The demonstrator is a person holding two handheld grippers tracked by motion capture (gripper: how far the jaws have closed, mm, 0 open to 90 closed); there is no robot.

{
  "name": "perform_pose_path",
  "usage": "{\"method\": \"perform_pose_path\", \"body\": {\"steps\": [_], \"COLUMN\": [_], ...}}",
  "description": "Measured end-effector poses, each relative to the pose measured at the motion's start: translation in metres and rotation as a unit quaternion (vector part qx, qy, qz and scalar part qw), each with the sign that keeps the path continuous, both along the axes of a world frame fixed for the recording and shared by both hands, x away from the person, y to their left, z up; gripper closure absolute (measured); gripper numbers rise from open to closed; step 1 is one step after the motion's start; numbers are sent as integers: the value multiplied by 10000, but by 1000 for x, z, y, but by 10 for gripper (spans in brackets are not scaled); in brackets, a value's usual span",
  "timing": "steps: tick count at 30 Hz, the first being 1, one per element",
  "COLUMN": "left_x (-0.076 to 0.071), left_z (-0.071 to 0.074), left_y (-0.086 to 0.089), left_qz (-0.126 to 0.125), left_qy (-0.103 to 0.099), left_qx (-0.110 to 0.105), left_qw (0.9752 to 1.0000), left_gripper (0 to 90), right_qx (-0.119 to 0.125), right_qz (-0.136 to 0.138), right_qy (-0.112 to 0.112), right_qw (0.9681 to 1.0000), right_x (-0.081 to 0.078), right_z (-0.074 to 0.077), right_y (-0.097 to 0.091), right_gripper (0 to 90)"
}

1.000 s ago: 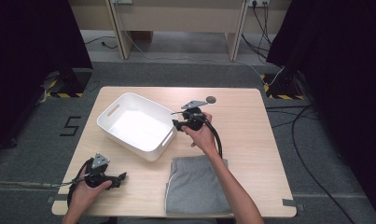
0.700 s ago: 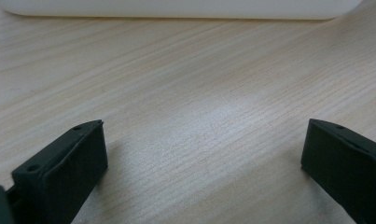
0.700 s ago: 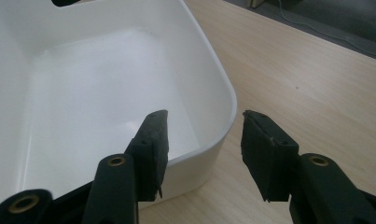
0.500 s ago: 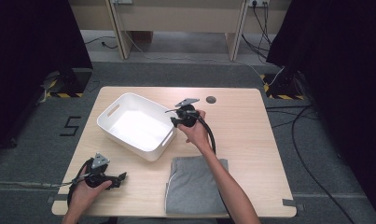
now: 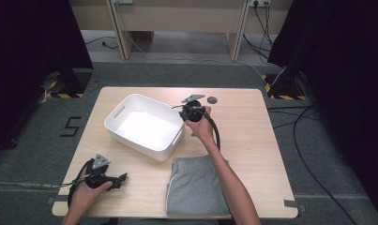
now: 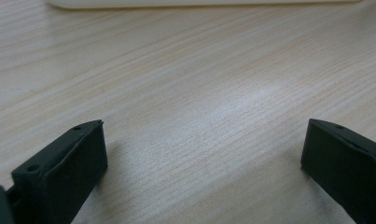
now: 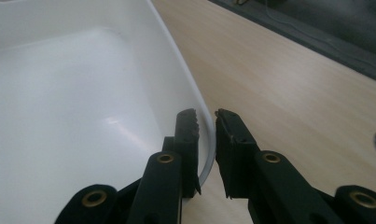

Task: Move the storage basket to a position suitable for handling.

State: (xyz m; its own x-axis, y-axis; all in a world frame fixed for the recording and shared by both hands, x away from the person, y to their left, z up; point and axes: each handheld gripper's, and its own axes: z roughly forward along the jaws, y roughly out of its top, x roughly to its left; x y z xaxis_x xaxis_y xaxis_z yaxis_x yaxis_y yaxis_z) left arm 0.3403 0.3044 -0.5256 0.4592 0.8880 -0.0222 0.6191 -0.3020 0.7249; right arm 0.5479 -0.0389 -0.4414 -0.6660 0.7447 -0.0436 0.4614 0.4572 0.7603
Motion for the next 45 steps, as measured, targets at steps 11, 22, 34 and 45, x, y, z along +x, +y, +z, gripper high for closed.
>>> {"method": "perform_pose_path", "body": {"steps": [11, 22, 34, 45], "left_x": [0, 0, 0, 0], "left_z": [0, 0, 0, 0], "left_y": [0, 0, 0, 0], "left_qz": [-3, 3, 5, -5], "left_qy": [8, 11, 11, 17], "left_qx": [4, -3, -3, 7], "left_qw": [10000, 10000, 10000, 10000], "left_gripper": [0, 0, 0, 0], "right_qx": [413, 525, 496, 452], "right_qz": [-492, -325, -557, -444], "right_qy": [55, 414, 480, 487], "right_qw": [9979, 9972, 9961, 9968], "right_x": [-13, -60, -47, -23], "right_z": [10, 0, -8, -12], "right_y": [-24, -14, -11, -17], "right_gripper": [436, 370, 466, 582]}}
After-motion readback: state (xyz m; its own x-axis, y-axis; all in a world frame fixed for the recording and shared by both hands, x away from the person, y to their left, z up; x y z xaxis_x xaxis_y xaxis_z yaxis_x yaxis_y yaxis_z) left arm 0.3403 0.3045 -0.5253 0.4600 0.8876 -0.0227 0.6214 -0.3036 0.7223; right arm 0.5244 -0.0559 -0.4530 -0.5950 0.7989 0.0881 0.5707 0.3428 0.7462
